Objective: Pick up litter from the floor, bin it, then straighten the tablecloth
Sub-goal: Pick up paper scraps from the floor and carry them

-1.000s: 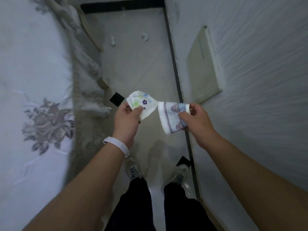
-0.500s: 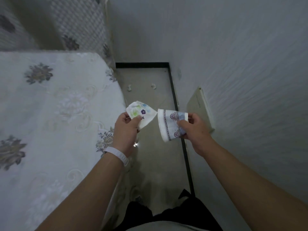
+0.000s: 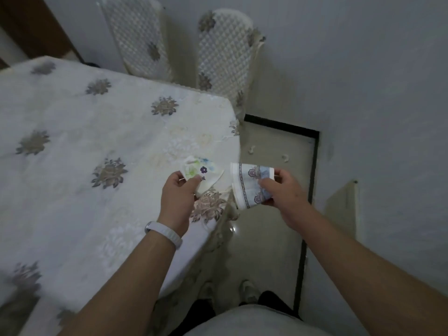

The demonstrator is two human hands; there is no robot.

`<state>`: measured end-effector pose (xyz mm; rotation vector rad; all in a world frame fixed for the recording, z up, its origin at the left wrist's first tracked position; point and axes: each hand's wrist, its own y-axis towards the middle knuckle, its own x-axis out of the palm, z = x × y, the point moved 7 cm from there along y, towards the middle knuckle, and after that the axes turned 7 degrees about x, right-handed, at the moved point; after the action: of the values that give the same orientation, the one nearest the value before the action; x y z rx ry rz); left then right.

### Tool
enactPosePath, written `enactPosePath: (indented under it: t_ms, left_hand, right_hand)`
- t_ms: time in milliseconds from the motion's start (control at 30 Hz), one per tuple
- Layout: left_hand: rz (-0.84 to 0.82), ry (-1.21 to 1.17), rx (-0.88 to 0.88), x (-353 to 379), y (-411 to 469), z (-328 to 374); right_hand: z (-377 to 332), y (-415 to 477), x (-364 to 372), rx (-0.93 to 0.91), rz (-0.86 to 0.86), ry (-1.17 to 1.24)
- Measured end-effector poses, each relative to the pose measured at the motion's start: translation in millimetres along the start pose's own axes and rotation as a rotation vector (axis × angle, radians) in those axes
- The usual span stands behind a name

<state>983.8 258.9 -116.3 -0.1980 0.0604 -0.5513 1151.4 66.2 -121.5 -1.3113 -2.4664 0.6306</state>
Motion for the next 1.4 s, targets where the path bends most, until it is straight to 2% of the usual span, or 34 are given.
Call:
enactPosePath:
  t_ms: [267,533,767,867,1033,1233,1400]
  left_hand:
    - [0.376,-0.043,0.025,-86.4,-80.2,0.6]
    - [0.741,-0.125,0.082,-179.9,-205.5,6.2]
    - [0.911,-0.198,0.102,-243.4,-297.3,-2.6]
    - [0.934,-0.212,0.144,-272.7,-339.6,-5.6]
    - [1.018,-0.245,0.162,-342.7,-439.2,-24.3]
    - [1.172,-0.314,0.171,-436.6,-568.4,-59.6]
    - [1.314,-0.324,0.203,-485.7,-663.2,-81.5]
  right_hand:
    - [-1.1,-0.3,75.7,0.019,-0.366,-0.140]
    - [24.3,-79.2,184.6,0.031,-0.705,-0.323]
    - [54.7,-171.0,241.5,-0.008,-0.860,-0.420]
    - [76.9,-213.4,262.5,-0.025,-0.895,-0.442]
    - [133.0,-307.2,305.1,-0.017,-0.955,-0.470]
    - [200.7,-440.8,367.7,-0.021,-1.120,-0.505]
    - [252.9,-532.1,406.8,-0.001,-1.245,-0.577]
